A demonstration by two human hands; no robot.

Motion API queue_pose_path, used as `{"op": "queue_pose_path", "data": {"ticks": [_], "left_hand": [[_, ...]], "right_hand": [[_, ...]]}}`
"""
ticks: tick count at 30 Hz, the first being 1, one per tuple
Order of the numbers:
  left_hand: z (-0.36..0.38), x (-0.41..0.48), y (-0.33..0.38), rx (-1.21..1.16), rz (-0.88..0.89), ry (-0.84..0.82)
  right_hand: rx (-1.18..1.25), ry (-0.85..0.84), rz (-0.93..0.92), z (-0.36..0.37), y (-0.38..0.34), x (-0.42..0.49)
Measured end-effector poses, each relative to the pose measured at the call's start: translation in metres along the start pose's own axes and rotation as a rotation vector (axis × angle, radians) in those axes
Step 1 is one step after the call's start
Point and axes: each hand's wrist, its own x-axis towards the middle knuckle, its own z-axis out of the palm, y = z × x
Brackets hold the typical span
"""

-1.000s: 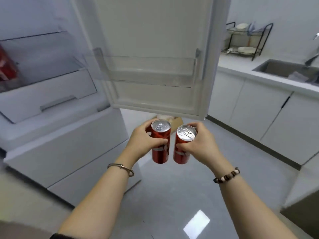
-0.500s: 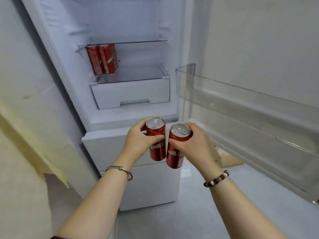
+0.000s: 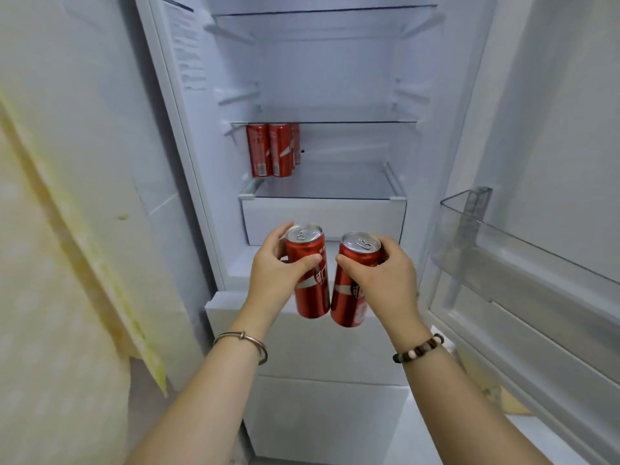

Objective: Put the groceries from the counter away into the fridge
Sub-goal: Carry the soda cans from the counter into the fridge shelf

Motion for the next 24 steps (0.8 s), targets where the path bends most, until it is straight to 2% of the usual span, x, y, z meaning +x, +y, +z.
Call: {"op": "queue_pose_path", "data": {"ticks": [8,14,19,24], "left_hand": [[-0.018,0.111,0.002,-0.084,0.16,-0.059],[-0.031,0.195,0.001,-0.052,0.318,0.006],[-0.032,0.242,-0.01,-0.075,0.309,0.113],[-0.029,0.272,-0.021,-0.049,0.261,0.172]], "right_hand": [[0.074,0.084,-0.101,0.061,-0.024,0.087],[0.16,0.179,-0.217,0.109,-0.049,0.149],[0.201,0.222,-0.242,0.137,-0.053,0.19],[0.146,0.194,-0.232,0.154,-0.044,0.221]]}}
